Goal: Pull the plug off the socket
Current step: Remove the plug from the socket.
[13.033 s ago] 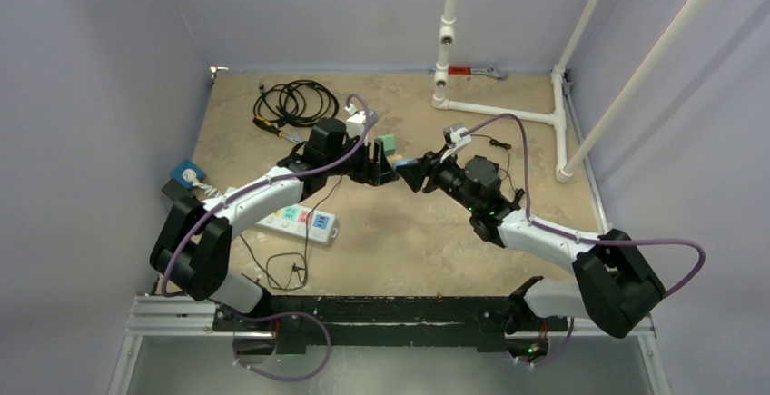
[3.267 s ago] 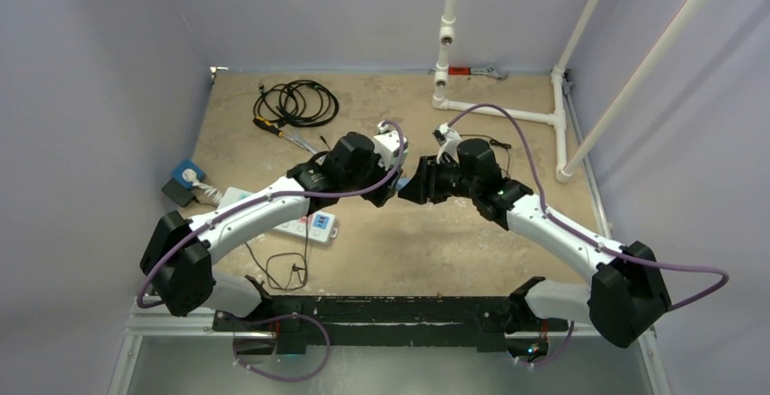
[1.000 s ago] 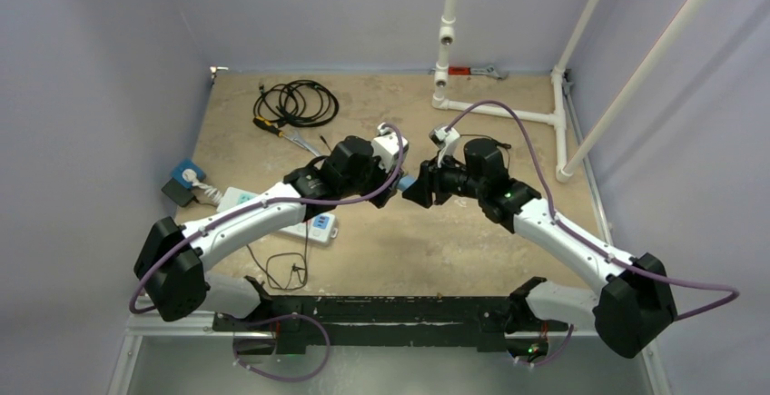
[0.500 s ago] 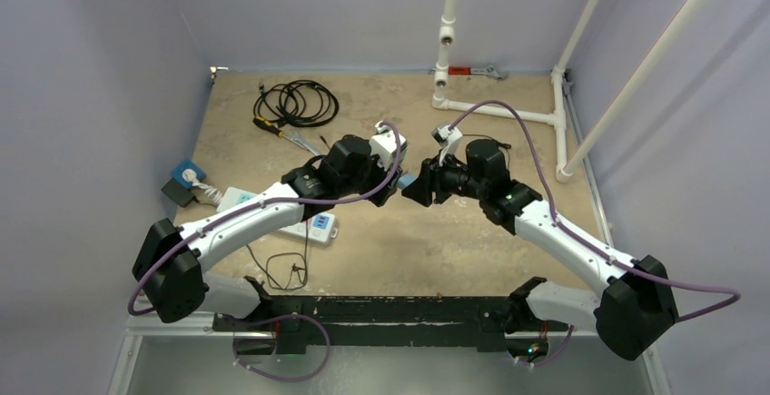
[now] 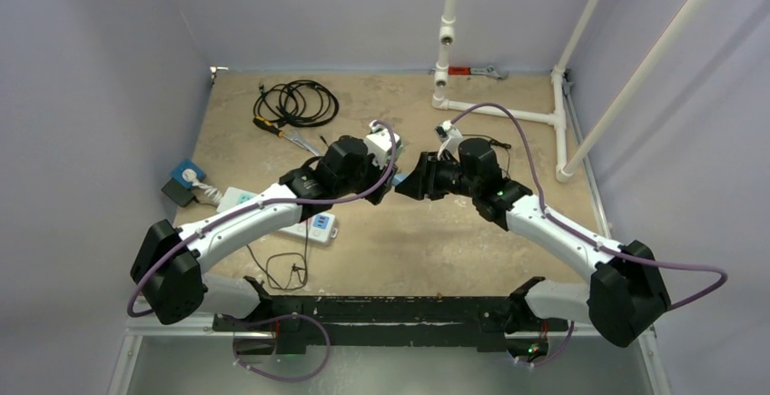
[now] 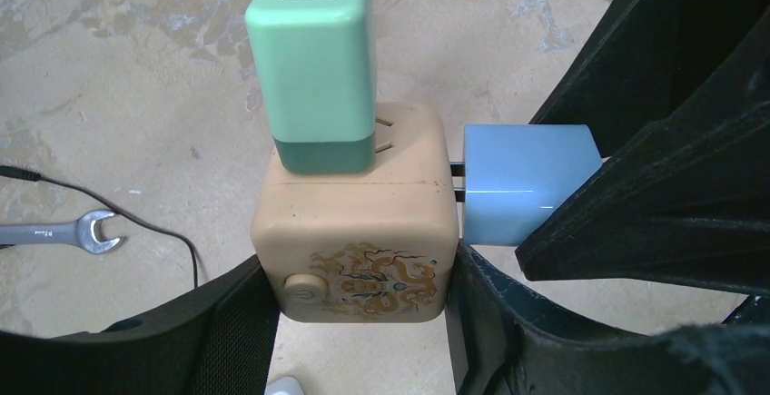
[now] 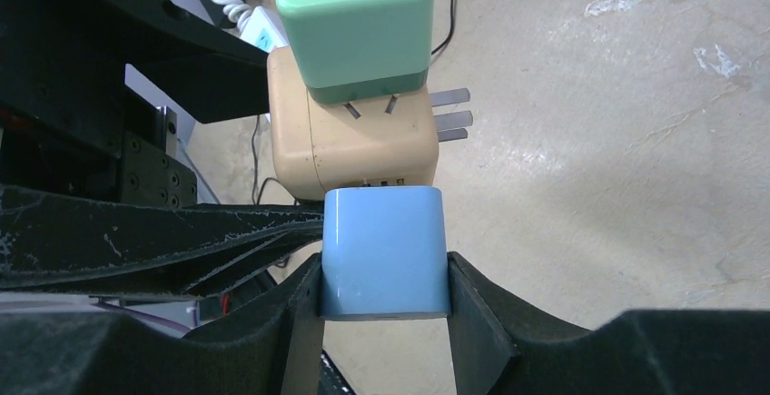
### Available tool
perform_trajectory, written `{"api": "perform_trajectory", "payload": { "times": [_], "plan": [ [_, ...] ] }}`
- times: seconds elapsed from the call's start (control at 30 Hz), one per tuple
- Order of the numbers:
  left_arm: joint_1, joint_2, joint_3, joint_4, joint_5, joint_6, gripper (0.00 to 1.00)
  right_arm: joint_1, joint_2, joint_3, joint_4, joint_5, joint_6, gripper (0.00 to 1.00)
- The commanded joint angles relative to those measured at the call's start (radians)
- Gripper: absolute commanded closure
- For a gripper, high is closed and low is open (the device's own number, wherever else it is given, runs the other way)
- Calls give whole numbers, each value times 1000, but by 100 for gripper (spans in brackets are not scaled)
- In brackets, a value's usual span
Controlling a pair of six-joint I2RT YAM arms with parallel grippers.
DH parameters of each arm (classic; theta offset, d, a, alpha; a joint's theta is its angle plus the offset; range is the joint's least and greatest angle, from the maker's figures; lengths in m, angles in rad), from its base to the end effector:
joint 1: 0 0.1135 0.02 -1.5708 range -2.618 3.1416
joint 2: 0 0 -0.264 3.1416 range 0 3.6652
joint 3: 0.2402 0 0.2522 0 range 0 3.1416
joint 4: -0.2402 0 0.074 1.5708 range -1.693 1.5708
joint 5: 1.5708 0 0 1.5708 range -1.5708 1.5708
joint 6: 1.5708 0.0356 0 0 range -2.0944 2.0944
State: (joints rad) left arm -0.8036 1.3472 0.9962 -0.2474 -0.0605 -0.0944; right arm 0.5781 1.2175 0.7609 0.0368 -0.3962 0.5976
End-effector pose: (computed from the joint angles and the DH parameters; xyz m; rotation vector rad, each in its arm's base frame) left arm 0.2116 -0.2163 0.2813 0.7317 2.0777 -0.4452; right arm 0.2207 0.1604 0.2635 -0.2563 2.1306 1.1211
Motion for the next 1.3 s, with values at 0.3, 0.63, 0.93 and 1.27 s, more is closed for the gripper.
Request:
{"api": "perform_trajectory", "payload": {
  "times": [0.3,0.63,0.93,1.27],
  "plan": [
    [-12,42,-4,-1,-101,2,100,9,-22,58,142,-5,21,100],
    [41,44,7,-14,-124,4,100,9,-154,30,102,-217,-192,100],
    [56,42,3,-5,-108,3,100,9,-180,47,9,-232,-278,100],
    [139,-15,-4,19,-13,-50,100,-12,-194,76,-170,191,-192,100]
  ]
}}
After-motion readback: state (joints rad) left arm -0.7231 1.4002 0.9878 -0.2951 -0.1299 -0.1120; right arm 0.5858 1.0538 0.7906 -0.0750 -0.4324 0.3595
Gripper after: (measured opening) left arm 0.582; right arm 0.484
